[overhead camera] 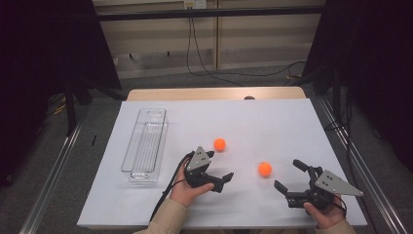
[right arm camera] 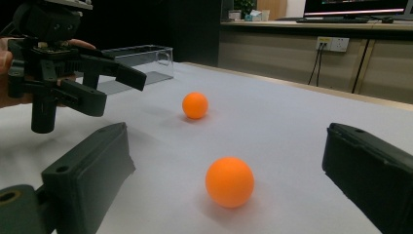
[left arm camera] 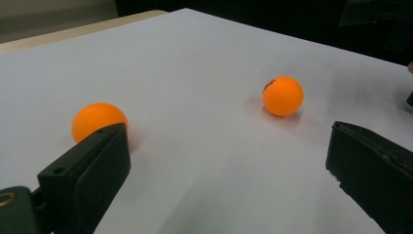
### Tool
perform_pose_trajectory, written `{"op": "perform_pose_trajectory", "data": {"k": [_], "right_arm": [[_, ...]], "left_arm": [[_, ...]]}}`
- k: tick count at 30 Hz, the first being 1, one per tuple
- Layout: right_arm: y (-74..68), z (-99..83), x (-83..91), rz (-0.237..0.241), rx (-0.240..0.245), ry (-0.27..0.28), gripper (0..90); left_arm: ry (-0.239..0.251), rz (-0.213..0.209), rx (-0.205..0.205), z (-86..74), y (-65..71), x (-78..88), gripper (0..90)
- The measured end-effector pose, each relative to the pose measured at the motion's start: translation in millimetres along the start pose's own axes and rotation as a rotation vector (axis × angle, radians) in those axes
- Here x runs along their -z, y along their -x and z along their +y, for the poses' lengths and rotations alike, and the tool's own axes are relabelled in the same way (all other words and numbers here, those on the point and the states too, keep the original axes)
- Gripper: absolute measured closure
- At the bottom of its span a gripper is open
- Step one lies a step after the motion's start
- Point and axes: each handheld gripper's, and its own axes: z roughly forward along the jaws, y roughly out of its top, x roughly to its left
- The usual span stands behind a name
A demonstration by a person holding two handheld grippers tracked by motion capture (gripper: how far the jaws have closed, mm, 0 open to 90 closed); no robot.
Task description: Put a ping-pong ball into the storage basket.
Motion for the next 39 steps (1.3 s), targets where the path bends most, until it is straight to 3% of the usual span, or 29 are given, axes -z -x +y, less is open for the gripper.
{"op": "perform_pose_trajectory", "data": {"k": [39], "right_arm": [[0.1, 0.1, -1.8, 0.004, 0.008, -0.007, 3.0]], "left_arm": [[-0.033, -0.031, -0.001, 3.5, 5.5, -18.3, 2.9]]}}
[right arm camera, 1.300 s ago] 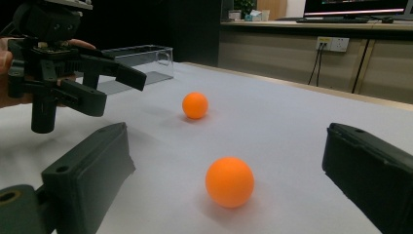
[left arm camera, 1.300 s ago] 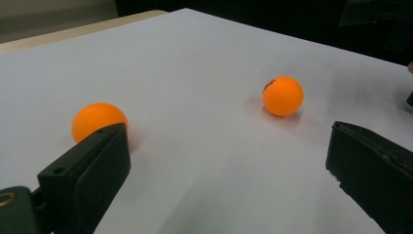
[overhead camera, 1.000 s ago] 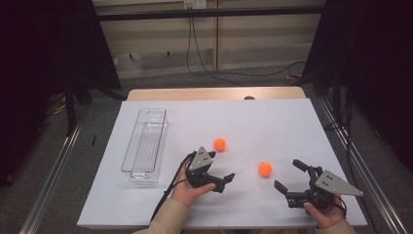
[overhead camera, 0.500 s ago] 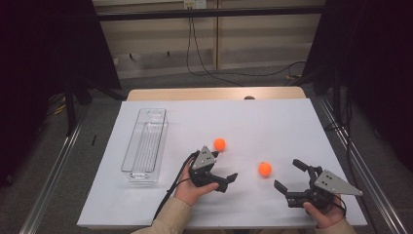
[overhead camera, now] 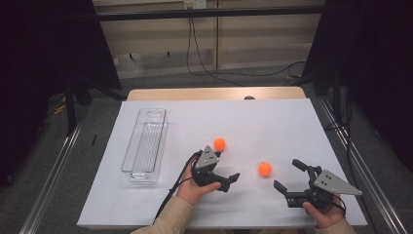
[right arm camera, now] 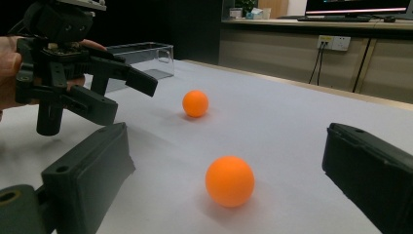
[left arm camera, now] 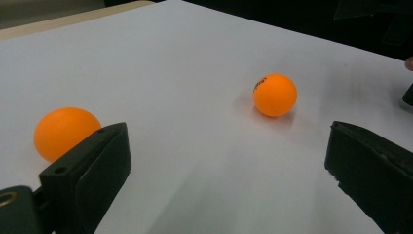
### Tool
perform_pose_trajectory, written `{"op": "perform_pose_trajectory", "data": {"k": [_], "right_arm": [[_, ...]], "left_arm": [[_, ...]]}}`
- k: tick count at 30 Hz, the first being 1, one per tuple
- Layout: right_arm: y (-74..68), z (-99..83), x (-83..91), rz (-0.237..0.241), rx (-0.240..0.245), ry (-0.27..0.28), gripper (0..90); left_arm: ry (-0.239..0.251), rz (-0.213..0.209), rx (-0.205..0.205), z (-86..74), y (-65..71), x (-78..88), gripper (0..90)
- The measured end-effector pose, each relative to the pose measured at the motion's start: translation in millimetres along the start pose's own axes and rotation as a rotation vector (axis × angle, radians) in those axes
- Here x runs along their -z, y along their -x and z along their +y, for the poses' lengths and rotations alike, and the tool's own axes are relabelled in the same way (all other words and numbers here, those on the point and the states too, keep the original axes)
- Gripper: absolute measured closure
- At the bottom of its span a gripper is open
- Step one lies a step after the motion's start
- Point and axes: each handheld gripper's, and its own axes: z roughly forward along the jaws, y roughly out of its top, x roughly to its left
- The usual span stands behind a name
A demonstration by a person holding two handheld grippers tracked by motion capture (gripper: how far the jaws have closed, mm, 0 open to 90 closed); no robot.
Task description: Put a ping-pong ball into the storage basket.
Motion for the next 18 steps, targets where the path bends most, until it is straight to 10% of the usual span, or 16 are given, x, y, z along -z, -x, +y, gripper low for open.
{"op": "perform_pose_trajectory", "data": {"k": [18], "right_arm": [[-0.5, -0.1, -0.5, 0.009, 0.012, -0.004, 2.9]], "left_arm": [[-0.008, -0.006, -0.01, 4.2, 2.8, -7.1, 2.9]]}}
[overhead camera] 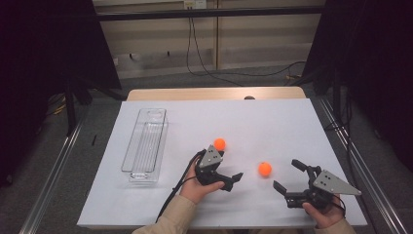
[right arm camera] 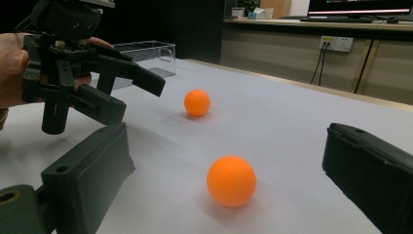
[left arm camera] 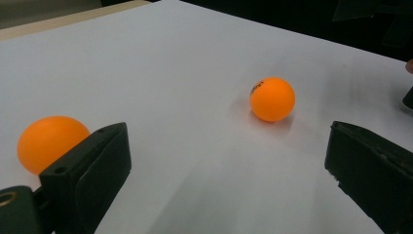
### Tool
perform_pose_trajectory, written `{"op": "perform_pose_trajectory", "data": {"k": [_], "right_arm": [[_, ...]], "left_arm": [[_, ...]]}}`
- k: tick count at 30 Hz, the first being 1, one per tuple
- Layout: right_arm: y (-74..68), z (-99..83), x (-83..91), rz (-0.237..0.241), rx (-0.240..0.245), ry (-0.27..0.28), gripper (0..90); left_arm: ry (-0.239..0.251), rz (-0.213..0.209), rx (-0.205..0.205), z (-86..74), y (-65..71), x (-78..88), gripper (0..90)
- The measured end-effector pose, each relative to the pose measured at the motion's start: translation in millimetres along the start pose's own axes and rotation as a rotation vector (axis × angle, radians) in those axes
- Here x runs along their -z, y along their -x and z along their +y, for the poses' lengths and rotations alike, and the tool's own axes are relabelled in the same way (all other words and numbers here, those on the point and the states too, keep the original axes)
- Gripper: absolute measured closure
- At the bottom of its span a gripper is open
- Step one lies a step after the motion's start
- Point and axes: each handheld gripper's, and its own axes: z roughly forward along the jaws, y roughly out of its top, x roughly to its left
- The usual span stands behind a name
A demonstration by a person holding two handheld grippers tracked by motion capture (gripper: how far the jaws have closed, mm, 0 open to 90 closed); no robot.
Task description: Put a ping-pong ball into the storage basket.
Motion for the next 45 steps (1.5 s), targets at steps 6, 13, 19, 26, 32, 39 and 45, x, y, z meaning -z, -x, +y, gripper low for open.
{"op": "perform_pose_trajectory", "data": {"k": [6, 13, 19, 26, 32, 39, 45], "right_arm": [[-0.4, 0.1, -0.5, 0.001, -0.01, 0.0, 2.9], [-0.5, 0.3, -2.1, 0.008, 0.004, -0.002, 3.0], [-0.8, 0.7, -2.2, 0.01, -0.001, -0.001, 3.0], [-1.4, 0.9, -2.8, 0.007, -0.004, -0.004, 2.9], [-1.2, 1.1, -3.3, 0.006, -0.003, -0.005, 2.9], [-0.5, 1.2, -3.6, 0.005, 0.004, -0.003, 2.9], [-1.1, 1.0, -4.0, 0.006, 0.004, -0.003, 3.0]], "left_arm": [[-0.009, -0.005, 0.003, 1.0, 1.3, -5.1, 2.9], [-0.015, -0.007, 0.002, 2.1, 2.3, -8.7, 3.0], [-0.023, -0.006, 0.006, 1.9, 2.6, -11.2, 2.9], [-0.033, -0.011, 0.003, 1.6, 4.3, -15.0, 3.1], [-0.031, -0.007, 0.013, 2.2, 3.5, -16.3, 3.1], [-0.036, -0.014, 0.004, 4.4, 4.5, -20.1, 3.1], [-0.045, -0.015, -0.005, 5.7, 4.7, -23.0, 3.1]]}}
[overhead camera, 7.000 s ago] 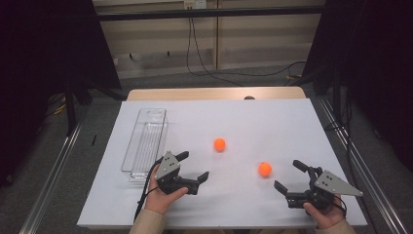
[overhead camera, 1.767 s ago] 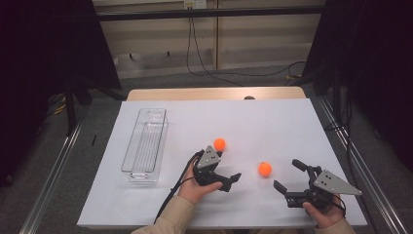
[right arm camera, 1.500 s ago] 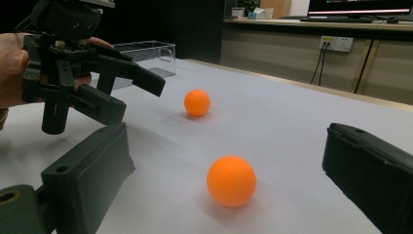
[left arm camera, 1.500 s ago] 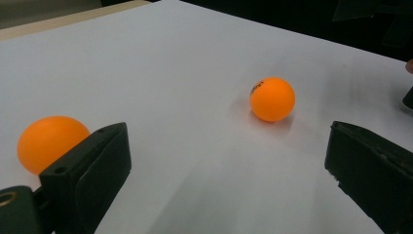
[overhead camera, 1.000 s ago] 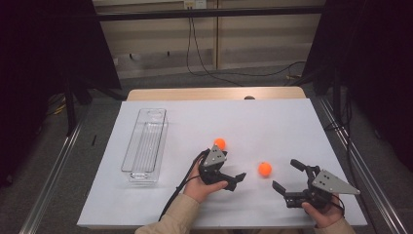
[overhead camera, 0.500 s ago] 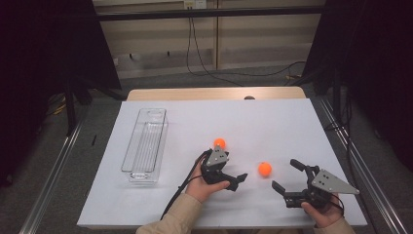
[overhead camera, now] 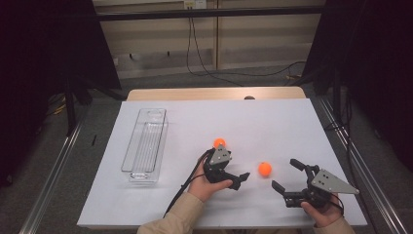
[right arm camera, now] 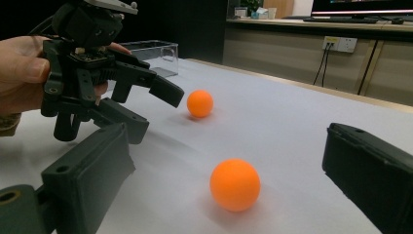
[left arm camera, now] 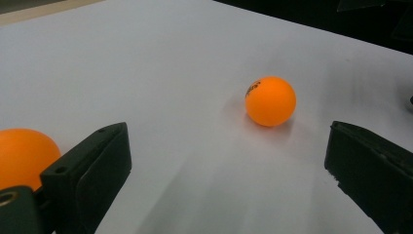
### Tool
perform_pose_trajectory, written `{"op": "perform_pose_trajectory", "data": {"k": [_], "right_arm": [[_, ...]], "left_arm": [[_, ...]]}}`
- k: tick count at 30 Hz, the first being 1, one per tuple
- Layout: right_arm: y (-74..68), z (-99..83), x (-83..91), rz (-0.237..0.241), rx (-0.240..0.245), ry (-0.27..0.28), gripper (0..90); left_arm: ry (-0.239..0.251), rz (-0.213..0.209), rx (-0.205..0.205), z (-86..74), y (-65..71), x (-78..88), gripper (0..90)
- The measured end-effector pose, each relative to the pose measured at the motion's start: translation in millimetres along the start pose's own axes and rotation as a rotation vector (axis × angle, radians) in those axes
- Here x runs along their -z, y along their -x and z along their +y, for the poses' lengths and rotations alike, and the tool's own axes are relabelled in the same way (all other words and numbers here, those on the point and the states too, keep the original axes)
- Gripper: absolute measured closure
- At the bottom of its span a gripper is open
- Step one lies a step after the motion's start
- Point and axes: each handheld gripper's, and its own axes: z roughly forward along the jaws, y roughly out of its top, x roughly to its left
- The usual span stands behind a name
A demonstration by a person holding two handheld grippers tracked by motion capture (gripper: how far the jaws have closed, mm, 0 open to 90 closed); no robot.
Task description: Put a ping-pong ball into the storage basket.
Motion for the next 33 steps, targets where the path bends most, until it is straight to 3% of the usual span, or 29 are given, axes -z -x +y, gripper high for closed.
{"op": "perform_pose_trajectory", "data": {"k": [33], "right_arm": [[-1.4, 0.0, -0.6, 0.008, 0.0, 0.003, 2.9]], "left_arm": [[-0.019, -0.028, 0.005, 6.4, 5.0, -13.4, 2.5]]}}
